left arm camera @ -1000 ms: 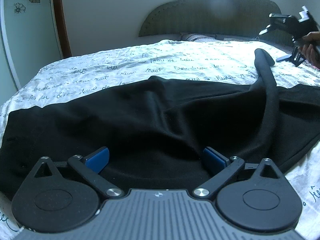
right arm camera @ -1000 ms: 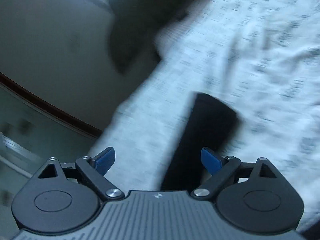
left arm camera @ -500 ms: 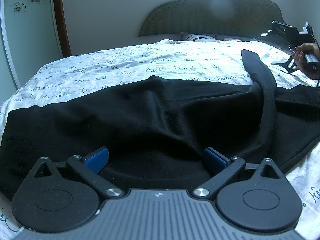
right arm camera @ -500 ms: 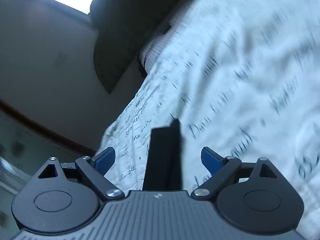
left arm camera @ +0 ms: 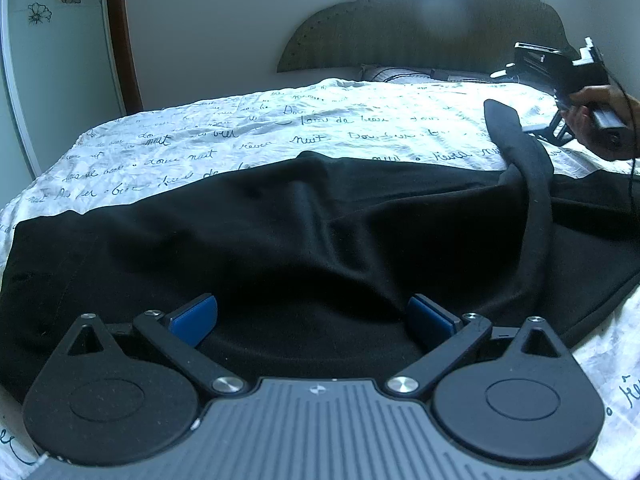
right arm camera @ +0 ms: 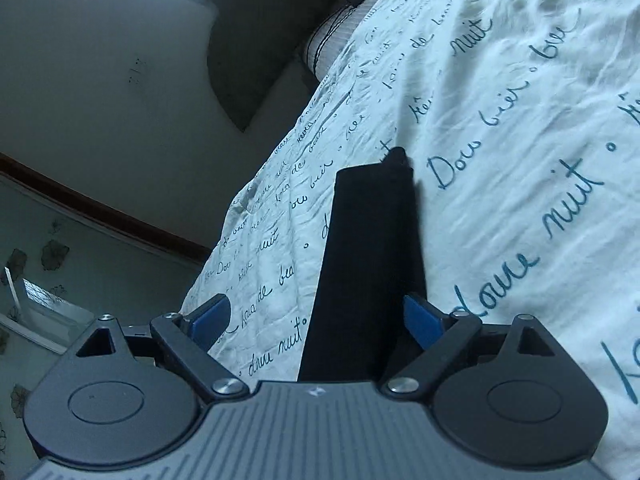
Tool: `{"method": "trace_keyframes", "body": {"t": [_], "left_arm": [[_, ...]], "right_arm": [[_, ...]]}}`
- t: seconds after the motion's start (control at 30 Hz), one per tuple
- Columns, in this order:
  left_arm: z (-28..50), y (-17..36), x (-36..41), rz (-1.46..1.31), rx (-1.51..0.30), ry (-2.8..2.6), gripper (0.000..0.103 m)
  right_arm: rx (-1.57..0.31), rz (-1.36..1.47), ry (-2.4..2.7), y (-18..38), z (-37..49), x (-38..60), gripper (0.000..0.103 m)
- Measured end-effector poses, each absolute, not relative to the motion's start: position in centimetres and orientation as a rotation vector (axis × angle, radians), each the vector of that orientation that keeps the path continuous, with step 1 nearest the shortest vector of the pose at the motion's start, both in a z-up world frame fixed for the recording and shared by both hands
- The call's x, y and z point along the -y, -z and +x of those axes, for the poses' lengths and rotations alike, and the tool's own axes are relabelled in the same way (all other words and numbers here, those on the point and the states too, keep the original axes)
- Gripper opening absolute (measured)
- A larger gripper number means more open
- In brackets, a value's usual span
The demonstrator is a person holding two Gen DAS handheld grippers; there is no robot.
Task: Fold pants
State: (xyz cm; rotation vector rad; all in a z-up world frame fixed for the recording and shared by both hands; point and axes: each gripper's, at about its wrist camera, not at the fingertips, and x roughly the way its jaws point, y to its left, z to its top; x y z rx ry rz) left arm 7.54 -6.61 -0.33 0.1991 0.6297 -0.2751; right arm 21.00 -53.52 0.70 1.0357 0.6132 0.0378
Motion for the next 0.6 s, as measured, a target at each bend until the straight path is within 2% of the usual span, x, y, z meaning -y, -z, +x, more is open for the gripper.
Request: {"method": "trace_keyframes", "body": {"t": [0.17, 0.2, 0.23, 0.27, 0.33, 0.4, 0.47, 0.6], "left_arm": [[7.6, 0.4, 6.6, 0.197, -0.63, 0.276, 0.102], [7.6, 0.3, 6.6, 0.196, -0.631, 0.276, 0.102], [7.6, 0.3, 6.6, 0.194, -0.632, 0.277, 0.102], [7.6, 0.3, 6.6, 0.193, -0.632, 0.277, 0.102], [7.6, 0.4, 6.6, 0.191, -0.633, 0.278, 0.102], [7.6, 0.3, 6.6, 0.189, -0.633, 0.278, 0.102], [7.6, 0.4, 6.6, 0.188, -0.633, 0.278, 0.102], [7.7, 0.4, 6.6, 0.184, -0.633, 0.281, 0.102]], "right_arm": [[-0.496, 1.032, 0.017, 0.1, 23.6, 54.1, 0.093], [-0.485, 1.03, 0.02, 0.3, 24.0, 54.2, 0.088], [-0.484, 1.015, 0.035, 0.6, 24.4, 54.2, 0.053], [-0.497, 1.004, 0.068, 0.7, 24.6, 54.3, 0.006], [-0.514, 1.039, 0.103, 1.7, 24.7, 54.3, 0.004], [-0.445, 1.06, 0.041, 1.6, 23.7, 54.4, 0.004], [-0.332, 1.074, 0.048, -0.1, 20.3, 54.7, 0.004], [-0.228, 1.055, 0.075, -3.1, 15.0, 55.8, 0.004]]}}
